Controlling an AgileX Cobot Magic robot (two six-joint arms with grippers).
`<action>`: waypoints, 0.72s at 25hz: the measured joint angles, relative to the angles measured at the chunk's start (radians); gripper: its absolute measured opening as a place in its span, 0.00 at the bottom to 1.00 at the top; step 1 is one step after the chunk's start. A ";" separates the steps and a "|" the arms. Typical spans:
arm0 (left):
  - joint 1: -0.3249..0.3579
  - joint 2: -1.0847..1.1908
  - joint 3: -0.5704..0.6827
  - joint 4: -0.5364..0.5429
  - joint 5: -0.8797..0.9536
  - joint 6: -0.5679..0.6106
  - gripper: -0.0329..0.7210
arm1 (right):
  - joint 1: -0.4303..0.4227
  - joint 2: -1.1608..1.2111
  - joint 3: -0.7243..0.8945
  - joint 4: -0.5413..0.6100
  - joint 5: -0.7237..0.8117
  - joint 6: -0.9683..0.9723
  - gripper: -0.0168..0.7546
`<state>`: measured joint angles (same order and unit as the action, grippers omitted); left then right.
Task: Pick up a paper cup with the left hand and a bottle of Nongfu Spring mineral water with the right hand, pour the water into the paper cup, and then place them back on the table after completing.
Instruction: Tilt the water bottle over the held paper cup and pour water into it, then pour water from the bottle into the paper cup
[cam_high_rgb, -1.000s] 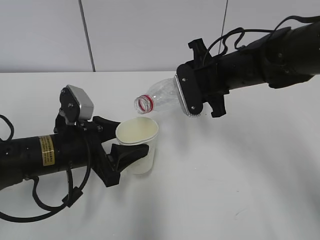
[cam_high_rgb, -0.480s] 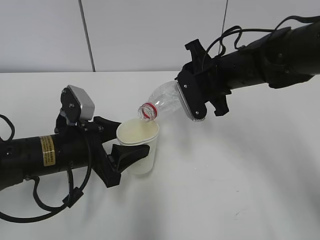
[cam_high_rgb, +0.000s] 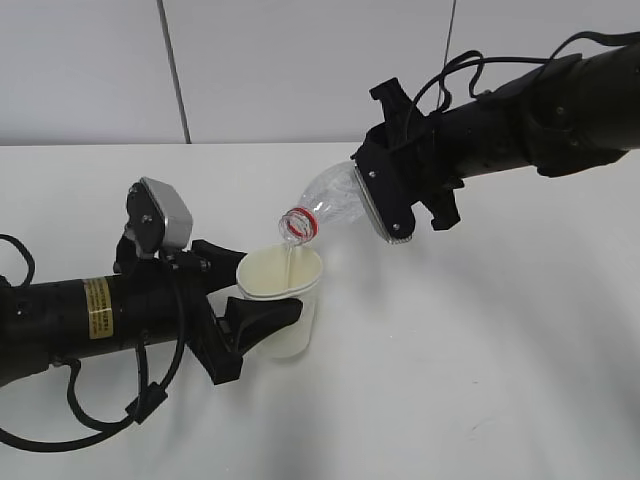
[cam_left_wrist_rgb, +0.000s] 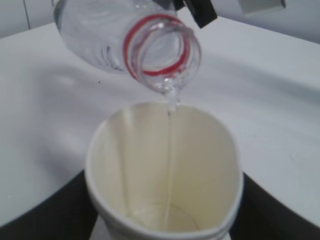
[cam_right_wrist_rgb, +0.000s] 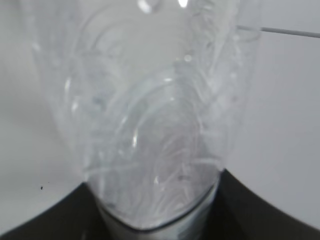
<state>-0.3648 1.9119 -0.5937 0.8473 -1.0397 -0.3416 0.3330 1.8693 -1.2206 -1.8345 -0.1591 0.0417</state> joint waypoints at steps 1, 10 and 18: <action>0.000 0.000 0.000 0.010 0.001 0.000 0.66 | 0.000 0.000 0.000 0.000 0.007 -0.002 0.42; -0.001 0.000 0.000 0.026 0.001 0.000 0.66 | 0.000 0.000 0.000 0.000 0.035 -0.032 0.42; -0.001 0.000 0.000 0.061 0.010 0.000 0.66 | 0.000 0.000 0.000 0.000 0.039 -0.055 0.42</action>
<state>-0.3656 1.9119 -0.5937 0.9084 -1.0297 -0.3416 0.3330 1.8693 -1.2206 -1.8345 -0.1201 -0.0138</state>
